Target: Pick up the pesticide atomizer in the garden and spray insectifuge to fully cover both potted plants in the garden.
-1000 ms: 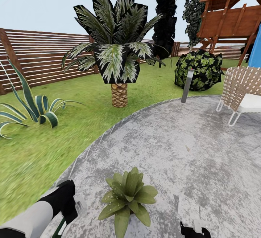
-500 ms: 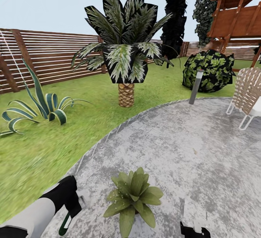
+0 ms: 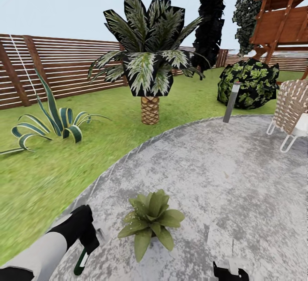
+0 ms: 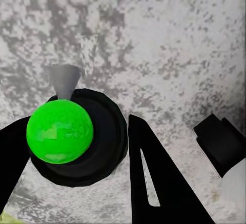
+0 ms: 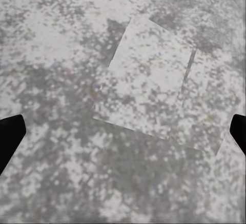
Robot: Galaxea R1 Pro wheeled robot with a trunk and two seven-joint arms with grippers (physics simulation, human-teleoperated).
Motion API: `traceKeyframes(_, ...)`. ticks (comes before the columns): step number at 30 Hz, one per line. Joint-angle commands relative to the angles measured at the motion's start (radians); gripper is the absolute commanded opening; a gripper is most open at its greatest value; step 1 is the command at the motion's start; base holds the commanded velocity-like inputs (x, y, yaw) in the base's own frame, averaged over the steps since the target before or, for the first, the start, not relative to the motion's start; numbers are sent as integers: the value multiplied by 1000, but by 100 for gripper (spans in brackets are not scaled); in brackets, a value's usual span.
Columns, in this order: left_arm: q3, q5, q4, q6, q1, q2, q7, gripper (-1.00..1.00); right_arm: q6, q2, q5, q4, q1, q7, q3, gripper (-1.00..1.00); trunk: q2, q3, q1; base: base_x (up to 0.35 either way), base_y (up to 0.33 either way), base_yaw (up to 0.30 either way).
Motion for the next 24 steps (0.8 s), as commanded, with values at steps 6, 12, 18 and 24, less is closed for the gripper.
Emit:
traceKeyframes(6, -35, -114, -27, 16, -99, -3, -198, -100, -3, 1, -9, 0, 0, 1, 4, 100, 0, -1, 0, 93, -102, 0)
traceKeyframes(12, -45, -229, -25, 16, -118, -1, -300, -100, -3, 1, -9, 0, 0, 0, 4, 100, 0, -1, 0, 2, -2, 117)
traceKeyframes(18, -40, -229, -24, 16, -116, -3, -302, -100, -3, 1, -9, 0, 0, 0, 4, 100, 0, -1, 0, 0, 0, 271)
traceKeyframes(24, -40, -230, -20, 12, -112, -16, -300, -100, -3, 1, -9, 0, 0, 0, 4, 100, 0, -1, 0, 0, -140, 106)
